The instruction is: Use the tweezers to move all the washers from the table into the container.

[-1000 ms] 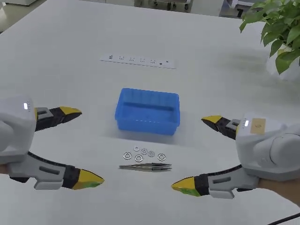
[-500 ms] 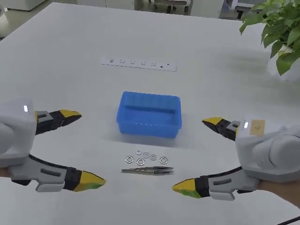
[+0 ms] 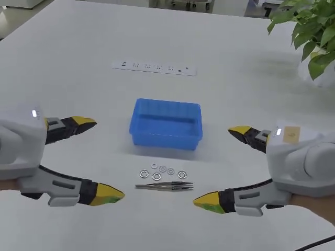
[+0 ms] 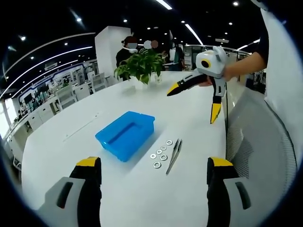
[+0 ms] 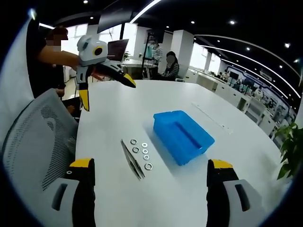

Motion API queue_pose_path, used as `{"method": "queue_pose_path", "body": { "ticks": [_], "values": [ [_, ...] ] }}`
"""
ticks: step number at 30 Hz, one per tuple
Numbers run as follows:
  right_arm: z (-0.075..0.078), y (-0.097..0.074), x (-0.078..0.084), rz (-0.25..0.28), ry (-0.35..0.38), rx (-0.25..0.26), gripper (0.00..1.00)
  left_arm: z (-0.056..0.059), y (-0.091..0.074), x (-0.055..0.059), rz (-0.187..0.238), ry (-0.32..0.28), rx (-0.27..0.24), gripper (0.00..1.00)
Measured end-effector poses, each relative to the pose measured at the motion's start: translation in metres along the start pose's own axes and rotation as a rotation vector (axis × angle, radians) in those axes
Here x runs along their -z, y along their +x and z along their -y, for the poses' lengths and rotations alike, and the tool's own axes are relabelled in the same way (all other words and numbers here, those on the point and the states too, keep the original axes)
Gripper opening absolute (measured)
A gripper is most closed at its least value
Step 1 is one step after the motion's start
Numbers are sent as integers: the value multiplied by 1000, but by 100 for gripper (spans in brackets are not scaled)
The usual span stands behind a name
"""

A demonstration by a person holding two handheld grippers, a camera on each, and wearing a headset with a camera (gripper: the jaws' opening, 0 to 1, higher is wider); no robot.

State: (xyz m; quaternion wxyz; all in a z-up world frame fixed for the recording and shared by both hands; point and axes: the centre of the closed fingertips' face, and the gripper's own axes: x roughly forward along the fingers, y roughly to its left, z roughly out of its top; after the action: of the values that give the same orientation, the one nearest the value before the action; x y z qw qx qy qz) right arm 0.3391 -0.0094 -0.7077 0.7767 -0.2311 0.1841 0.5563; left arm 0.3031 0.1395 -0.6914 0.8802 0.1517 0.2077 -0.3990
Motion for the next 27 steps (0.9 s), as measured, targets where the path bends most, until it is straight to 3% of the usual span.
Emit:
{"method": "queue_pose_path", "body": {
  "ticks": [13,18,27],
  "values": [
    [3,1,6,-18,6,1,95,-6,0,2,5,-23,-10,97],
    [6,1,5,-15,36,-4,94,-6,1,12,-23,-22,-1,97],
    [1,10,17,-54,24,-52,86,-10,10,17,-28,-2,-11,93]
  ]
}}
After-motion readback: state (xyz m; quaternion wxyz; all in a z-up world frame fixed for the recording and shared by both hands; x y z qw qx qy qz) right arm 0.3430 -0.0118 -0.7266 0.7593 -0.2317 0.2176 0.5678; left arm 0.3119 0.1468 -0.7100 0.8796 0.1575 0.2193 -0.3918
